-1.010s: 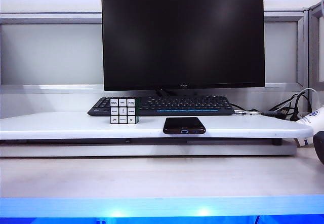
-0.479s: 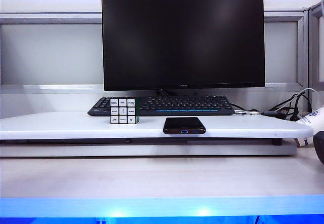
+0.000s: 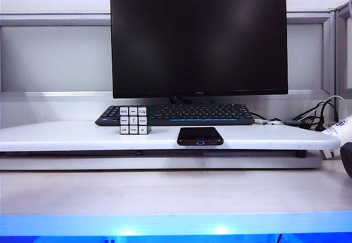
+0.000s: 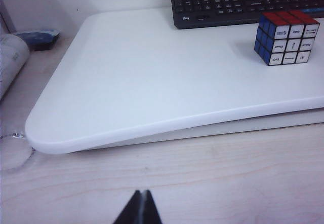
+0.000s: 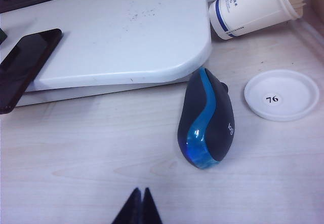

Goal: Put the phone on top of the Rubik's Cube.

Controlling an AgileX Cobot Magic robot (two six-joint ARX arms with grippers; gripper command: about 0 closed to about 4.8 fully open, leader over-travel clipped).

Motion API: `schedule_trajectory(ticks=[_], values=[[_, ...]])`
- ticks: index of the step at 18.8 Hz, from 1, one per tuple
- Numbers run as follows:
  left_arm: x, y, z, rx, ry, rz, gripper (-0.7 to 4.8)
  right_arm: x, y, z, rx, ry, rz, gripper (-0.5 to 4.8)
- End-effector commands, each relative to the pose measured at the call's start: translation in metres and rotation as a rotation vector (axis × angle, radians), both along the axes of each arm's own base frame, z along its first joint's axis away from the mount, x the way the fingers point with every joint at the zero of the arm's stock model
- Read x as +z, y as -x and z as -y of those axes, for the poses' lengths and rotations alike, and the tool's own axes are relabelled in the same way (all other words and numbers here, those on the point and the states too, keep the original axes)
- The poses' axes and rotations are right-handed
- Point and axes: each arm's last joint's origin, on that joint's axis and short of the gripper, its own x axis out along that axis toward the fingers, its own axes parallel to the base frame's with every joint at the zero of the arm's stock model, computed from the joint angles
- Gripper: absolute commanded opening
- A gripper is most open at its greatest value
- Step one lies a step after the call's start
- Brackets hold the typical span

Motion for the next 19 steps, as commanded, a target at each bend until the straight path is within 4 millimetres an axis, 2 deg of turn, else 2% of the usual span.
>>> schedule_trajectory(ticks=[1,6,10,11,12,14,15,18,19], values=[[-0.003,0.000,0.000,0.004,-0.003,-0.023,-0.05,0.000,0.000,0.000,-0.007,0.007,0.005,-0.07],[-0.003,0.000,0.000,0.003,-0.002,-0.023,-0.05,0.003,-0.001,0.000,0.013,-0.006,0.042,-0.07],[-0.003,0.000,0.000,0.002,-0.002,-0.023,-0.05,0.018,-0.003,-0.004,0.098,-0.106,0.173,-0.04],[-0.003,0.000,0.000,0.002,-0.002,-0.023,-0.05,0.019,-0.003,-0.004,0.100,-0.141,0.176,0.16],[-0.003,0.000,0.000,-0.001,-0.001,-0.023,-0.05,0.020,-0.003,-0.004,0.110,-0.185,0.174,0.62],[-0.003,0.000,0.000,-0.005,0.000,-0.023,-0.05,0.022,-0.003,-0.006,0.140,-0.261,0.161,2.10],[-0.003,0.000,0.000,-0.008,0.001,-0.023,-0.05,0.023,-0.003,-0.006,0.148,-0.304,0.155,2.53],[-0.003,0.000,0.001,-0.022,0.010,-0.024,-0.05,0.027,-0.002,-0.008,0.207,-0.425,0.147,3.01],[-0.003,0.000,0.001,-0.022,0.010,-0.024,-0.05,0.029,-0.002,-0.008,0.217,-0.466,0.145,3.35]])
